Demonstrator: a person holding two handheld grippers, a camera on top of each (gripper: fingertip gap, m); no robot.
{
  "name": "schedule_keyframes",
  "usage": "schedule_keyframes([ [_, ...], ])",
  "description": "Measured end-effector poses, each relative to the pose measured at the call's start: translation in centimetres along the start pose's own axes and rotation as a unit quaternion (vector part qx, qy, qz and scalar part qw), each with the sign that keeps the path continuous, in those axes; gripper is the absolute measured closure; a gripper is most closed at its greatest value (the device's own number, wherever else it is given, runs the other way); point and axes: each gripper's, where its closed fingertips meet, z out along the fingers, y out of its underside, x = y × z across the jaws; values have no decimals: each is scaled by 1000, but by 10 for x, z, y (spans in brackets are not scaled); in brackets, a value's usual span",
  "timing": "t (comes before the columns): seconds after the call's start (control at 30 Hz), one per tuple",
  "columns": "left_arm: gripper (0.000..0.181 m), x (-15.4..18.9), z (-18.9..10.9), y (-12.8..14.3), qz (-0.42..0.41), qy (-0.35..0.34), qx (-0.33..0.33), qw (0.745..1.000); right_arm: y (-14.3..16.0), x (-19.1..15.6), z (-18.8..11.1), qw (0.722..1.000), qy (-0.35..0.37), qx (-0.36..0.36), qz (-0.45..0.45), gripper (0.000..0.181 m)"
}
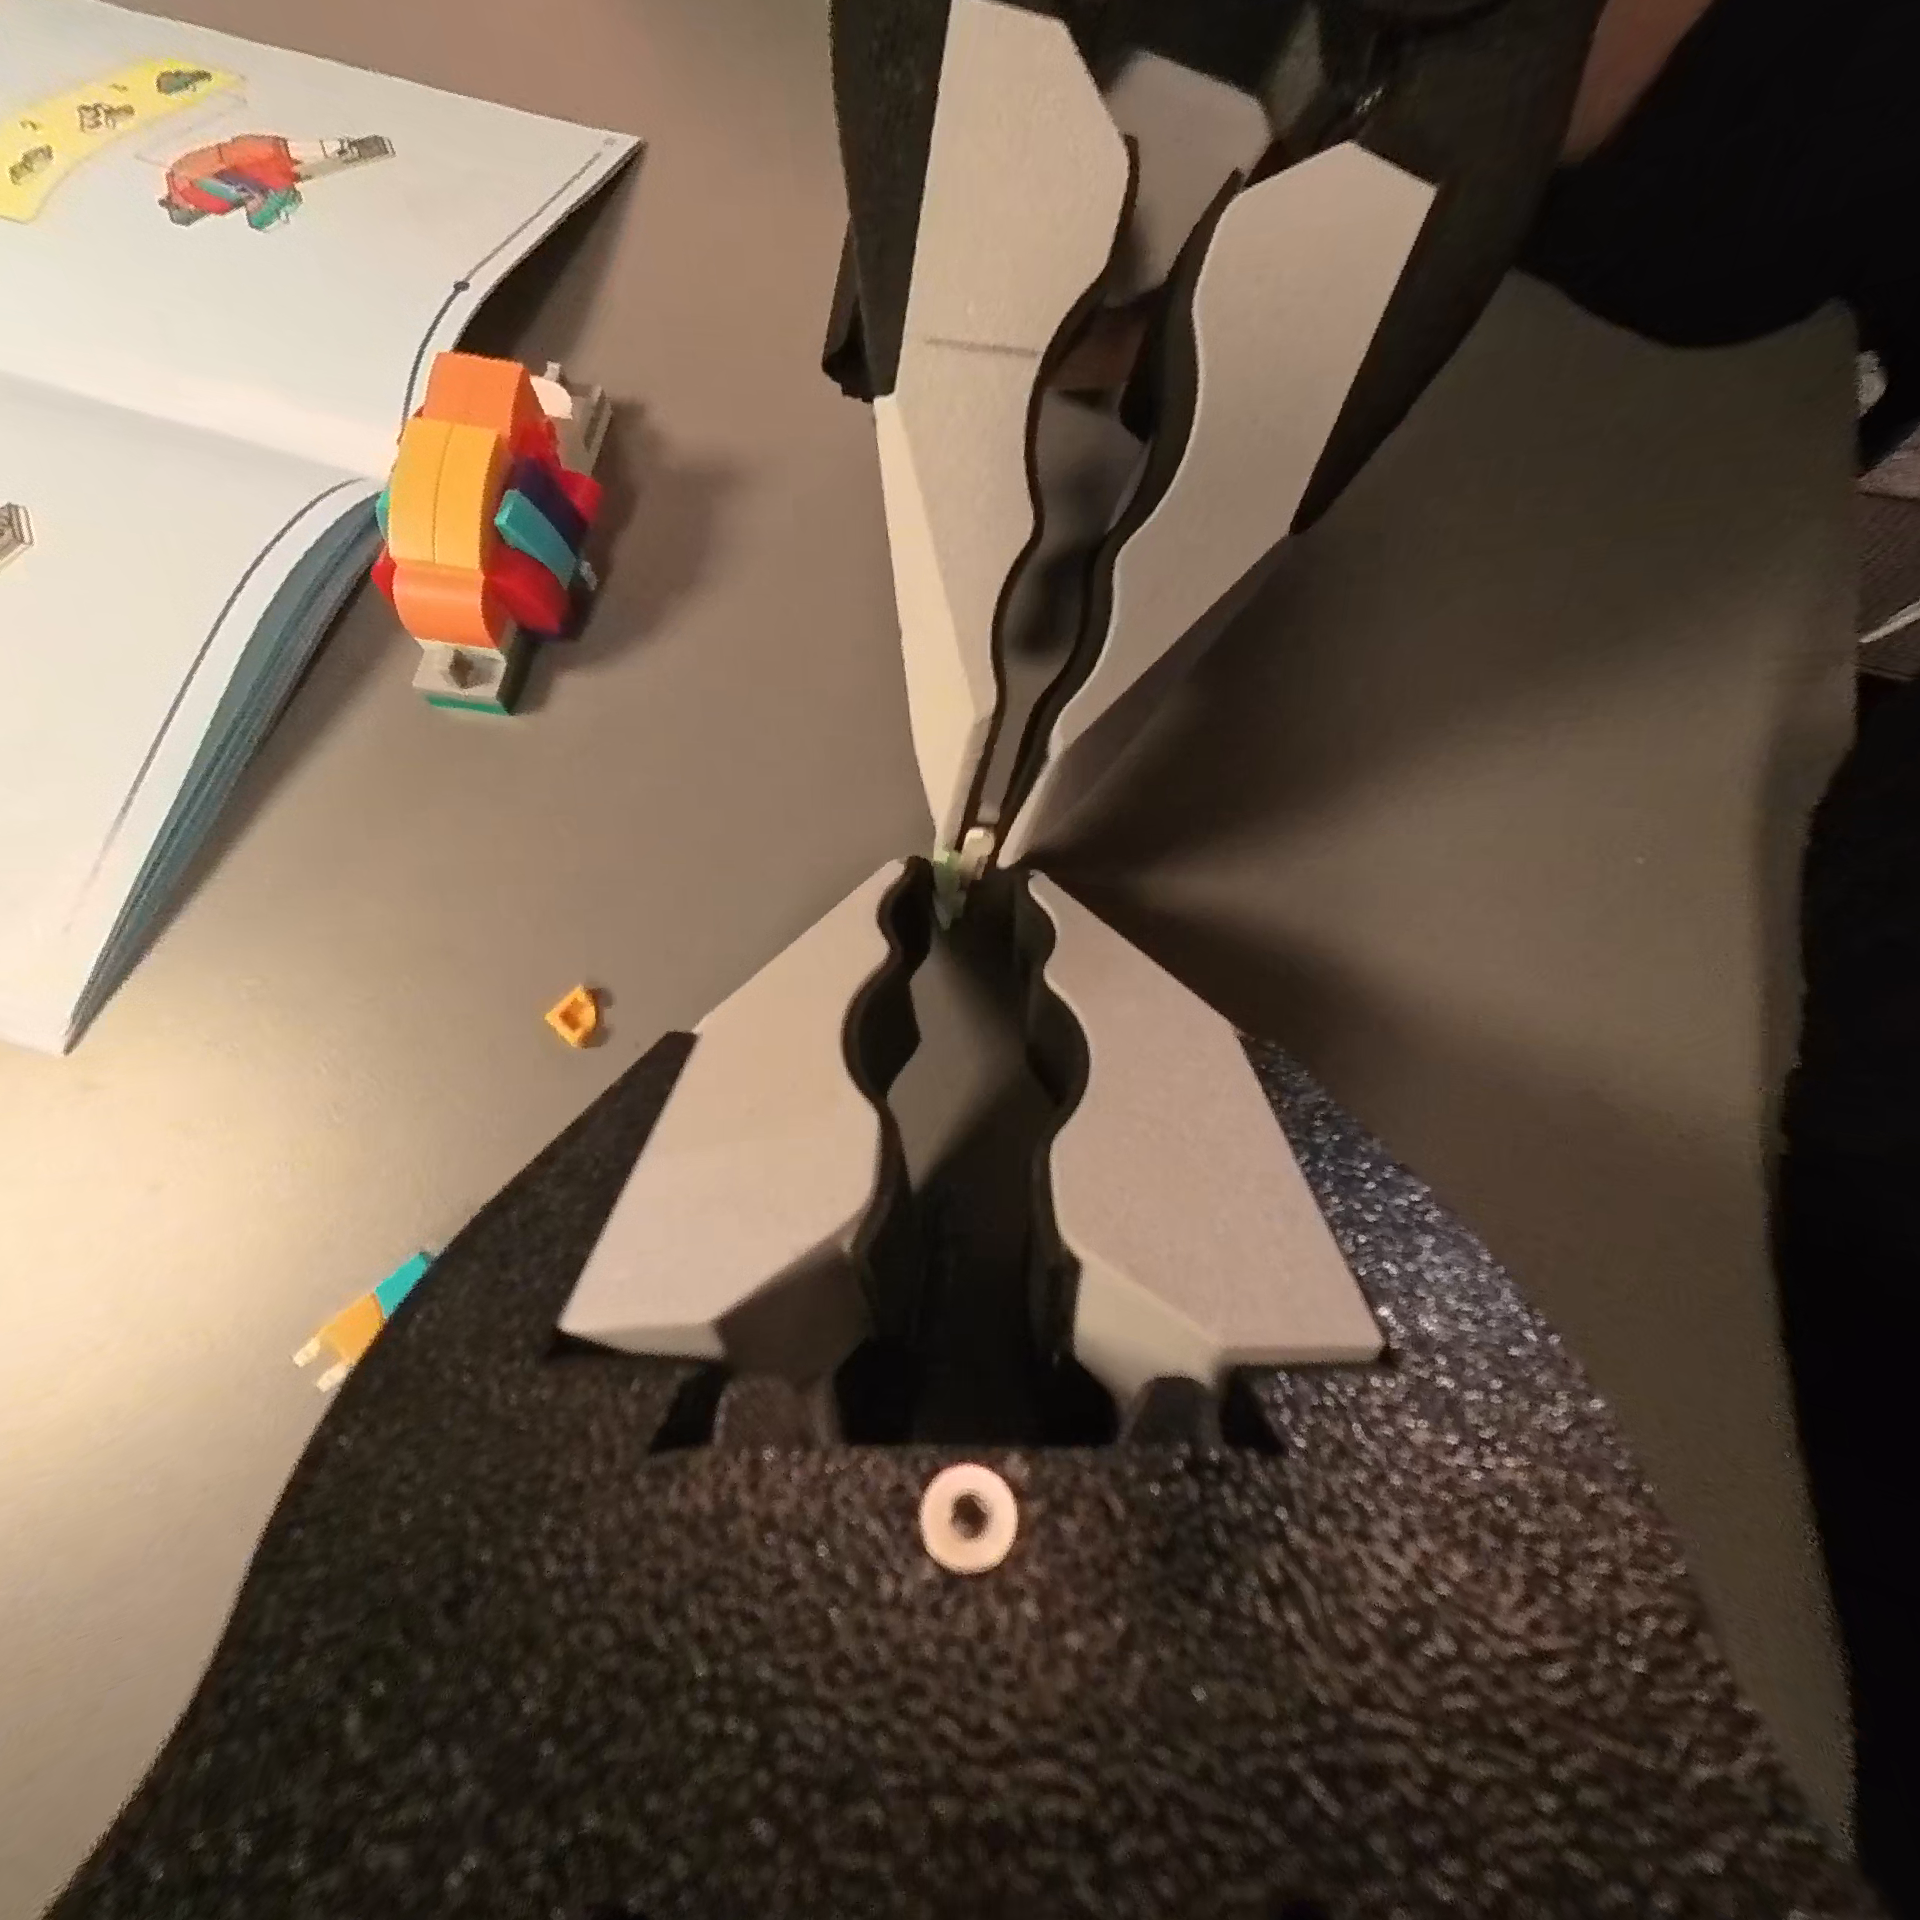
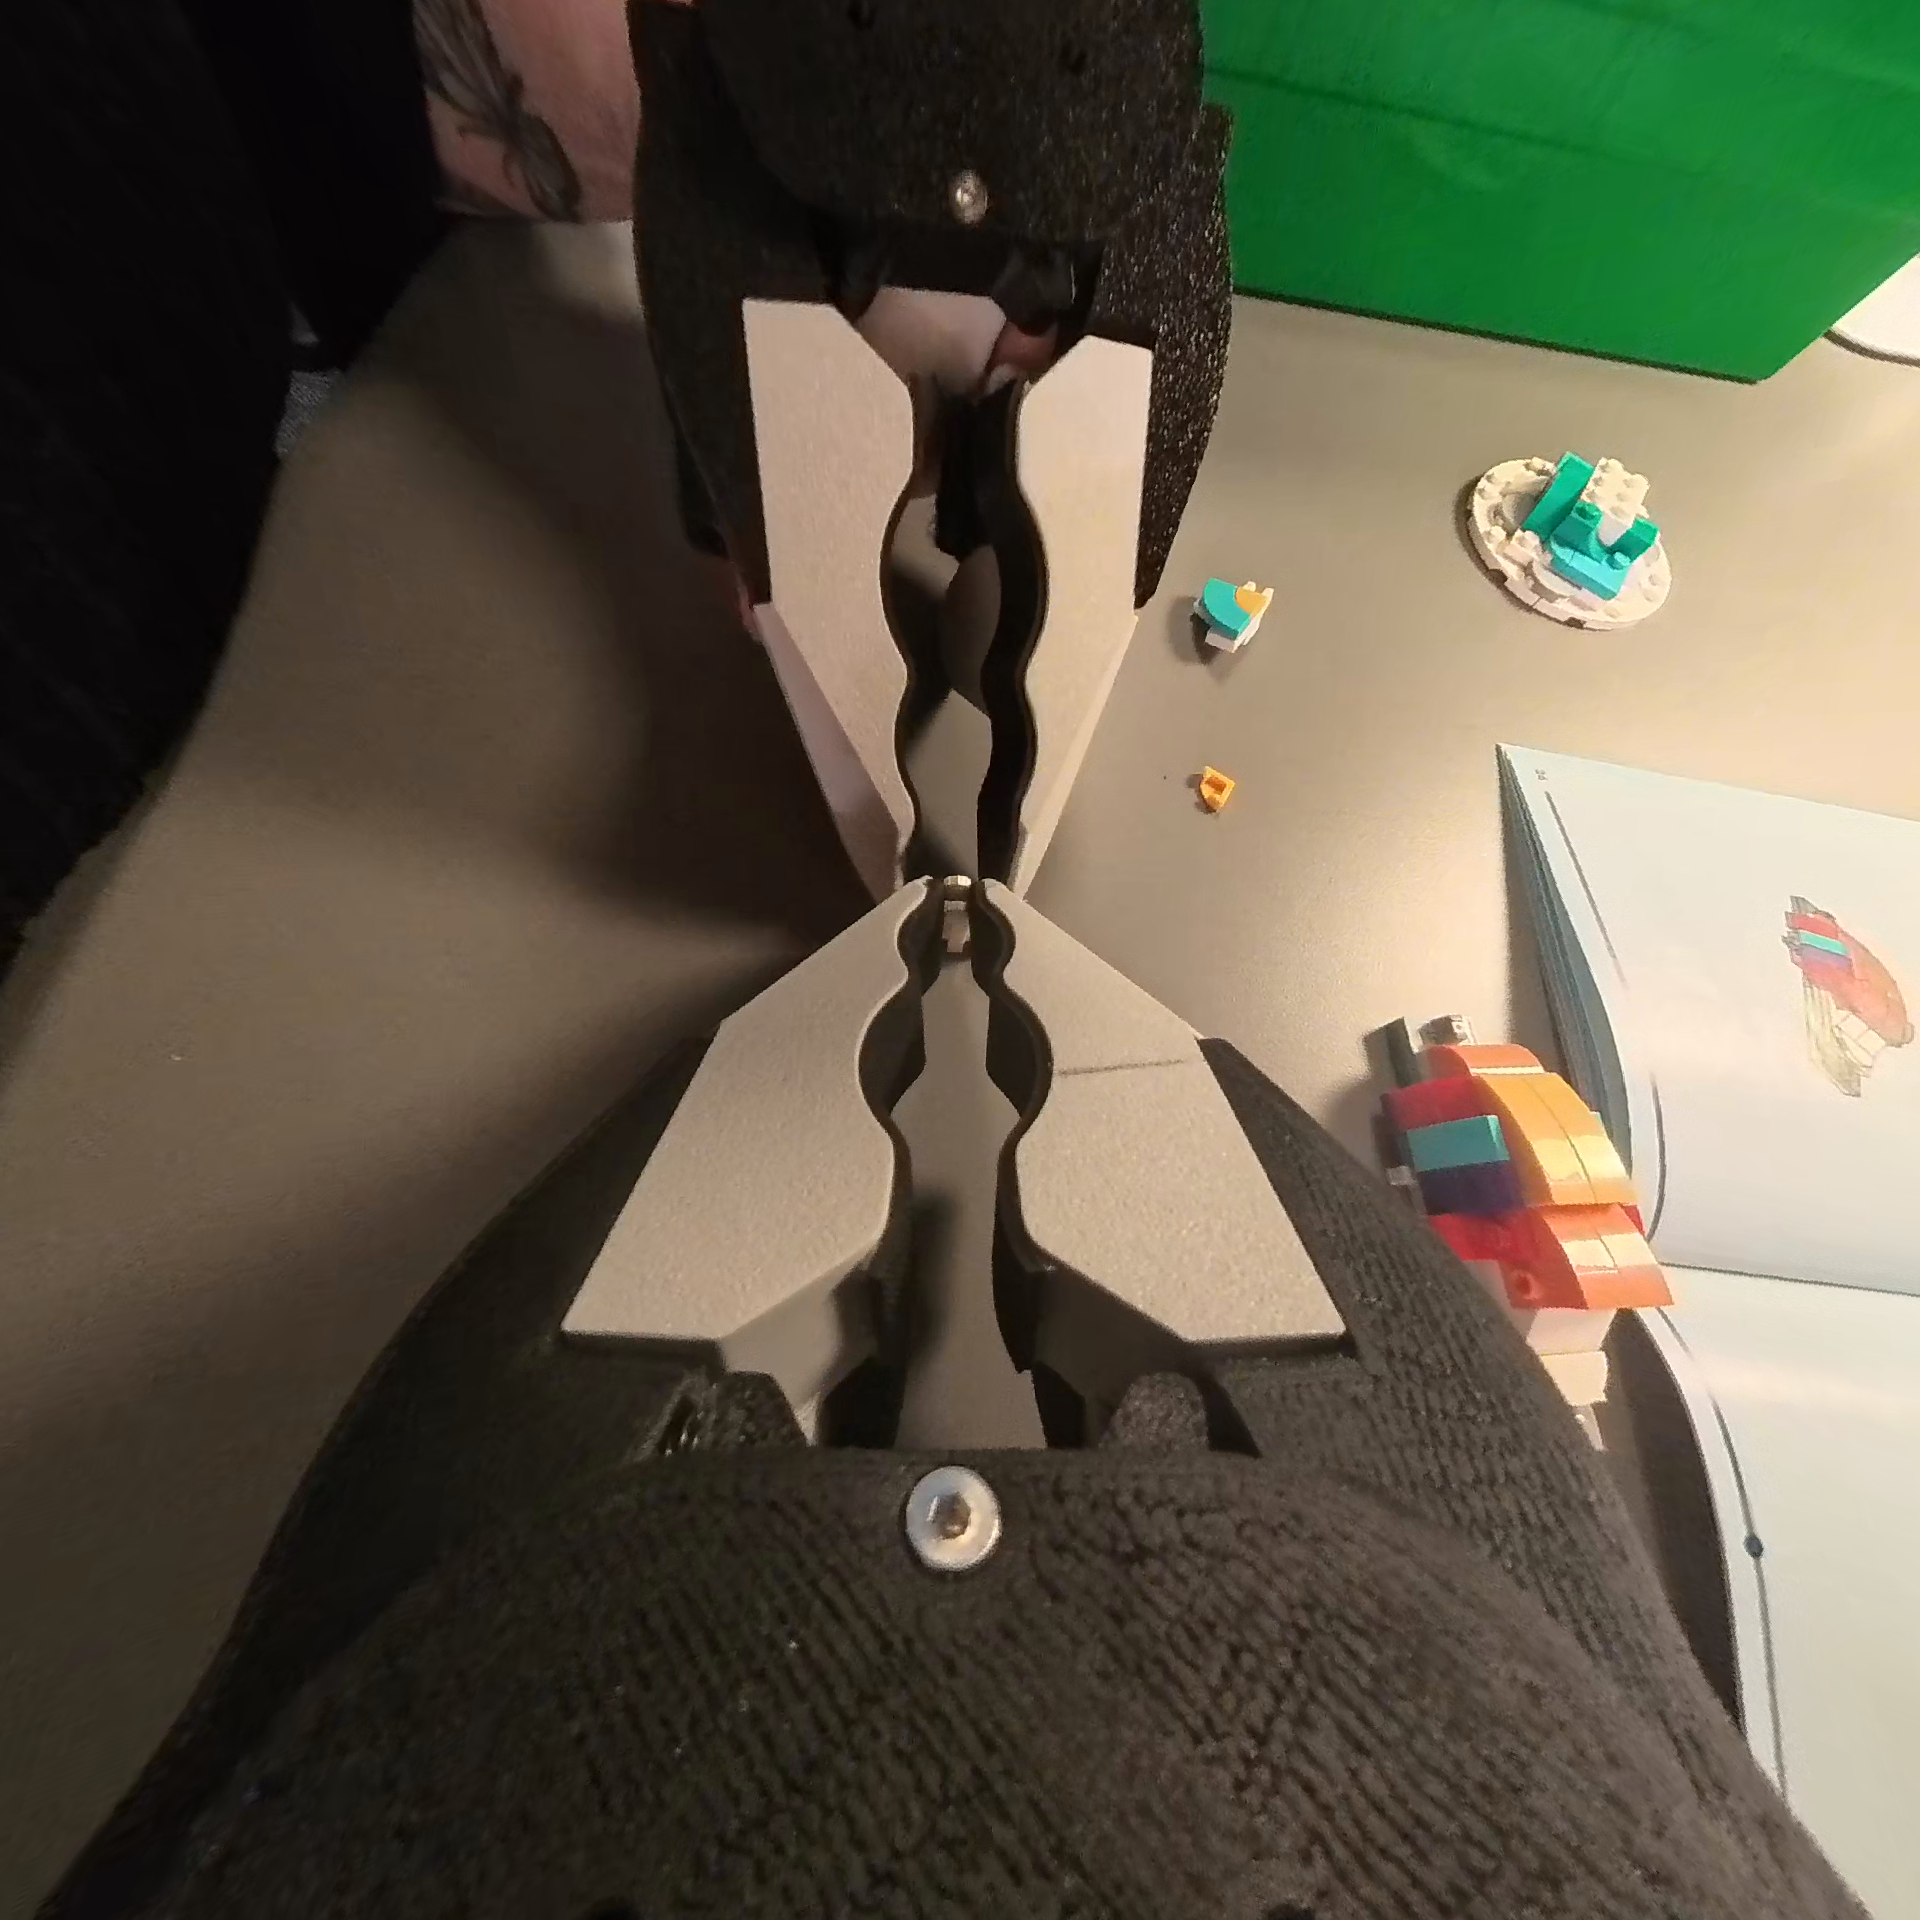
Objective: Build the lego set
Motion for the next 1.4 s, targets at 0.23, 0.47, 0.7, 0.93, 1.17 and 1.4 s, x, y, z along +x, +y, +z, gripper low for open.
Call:
schedule_keyframes([
  [0.23,172,-1,2,-2,5,-4,3,1000,1,1,-1,1000,1,0,-3,178],
  [0.47,175,-4,-9,-14,107,-76,46,990,-9,1,-8,996,47,30,-69,178],
  [0.7,175,-9,-46,-57,186,-155,165,956,-53,13,-34,980,127,67,-141,178],
  [0.93,174,5,-70,-76,212,-138,248,935,-84,6,-46,981,95,98,-137,178],
  [1.17,176,7,-87,-87,150,-84,324,930,-106,6,-51,980,80,109,-144,178],
  [1.4,176,4,-92,-90,126,-80,340,928,-111,12,-51,979,97,121,-136,173],
])
